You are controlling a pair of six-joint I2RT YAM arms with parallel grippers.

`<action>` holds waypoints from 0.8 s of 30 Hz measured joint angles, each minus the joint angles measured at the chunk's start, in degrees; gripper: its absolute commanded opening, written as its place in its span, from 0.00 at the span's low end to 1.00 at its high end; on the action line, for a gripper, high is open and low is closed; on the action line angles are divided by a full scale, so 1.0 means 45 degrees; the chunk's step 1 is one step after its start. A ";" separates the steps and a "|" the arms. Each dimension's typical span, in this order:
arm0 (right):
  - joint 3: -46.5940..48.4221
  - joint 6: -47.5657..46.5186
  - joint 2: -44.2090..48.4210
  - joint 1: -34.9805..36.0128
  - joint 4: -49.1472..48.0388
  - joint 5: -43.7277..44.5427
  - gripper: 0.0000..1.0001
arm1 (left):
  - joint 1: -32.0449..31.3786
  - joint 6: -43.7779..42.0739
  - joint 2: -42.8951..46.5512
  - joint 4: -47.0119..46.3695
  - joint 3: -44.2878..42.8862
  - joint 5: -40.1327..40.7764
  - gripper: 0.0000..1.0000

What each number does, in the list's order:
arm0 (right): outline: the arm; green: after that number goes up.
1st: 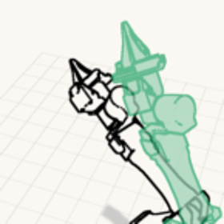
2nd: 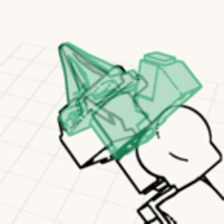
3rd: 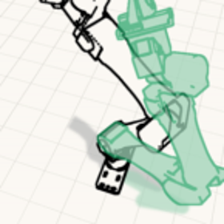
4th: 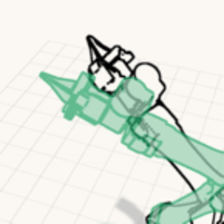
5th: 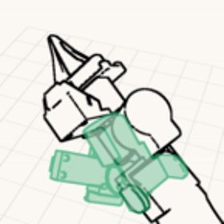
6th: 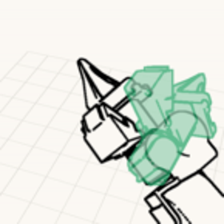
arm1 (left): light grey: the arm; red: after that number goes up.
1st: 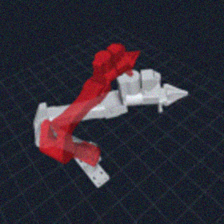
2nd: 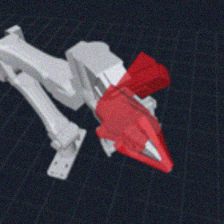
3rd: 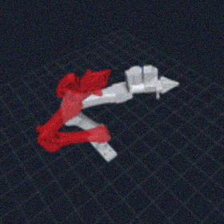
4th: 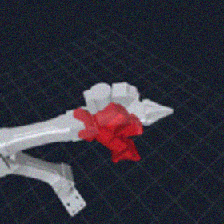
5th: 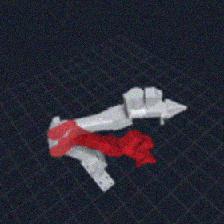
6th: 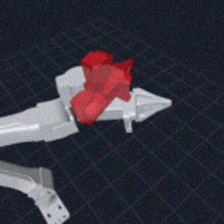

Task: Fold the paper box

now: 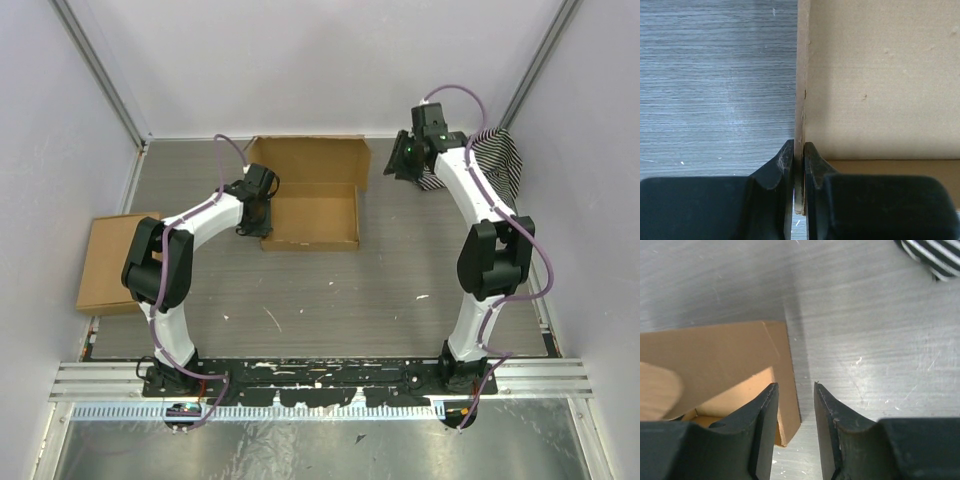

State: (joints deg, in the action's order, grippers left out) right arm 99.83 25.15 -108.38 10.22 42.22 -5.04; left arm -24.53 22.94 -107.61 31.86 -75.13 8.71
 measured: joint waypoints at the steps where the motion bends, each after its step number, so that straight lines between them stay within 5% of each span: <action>1: 0.0223 -0.0117 0.0029 -0.0053 -0.0058 -0.0102 0.45 | 0.0000 0.0000 0.0000 0.0000 0.0000 0.0000 0.18; 12: 0.0039 -0.0612 0.0335 0.0053 -0.1821 -0.2059 0.46 | 0.0000 -0.0063 -0.0102 0.0185 -0.0141 0.0010 0.19; 24: -0.1608 -0.1030 0.1836 0.0389 -0.2749 -0.2093 0.45 | 0.0000 -0.0078 -0.0214 0.0398 -0.0306 0.0010 0.19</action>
State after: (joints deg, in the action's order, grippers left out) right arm 92.60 20.51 -100.12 11.97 29.85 -14.46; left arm -24.53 22.59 -108.57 33.65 -76.51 8.75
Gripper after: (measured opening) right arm 0.446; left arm 0.188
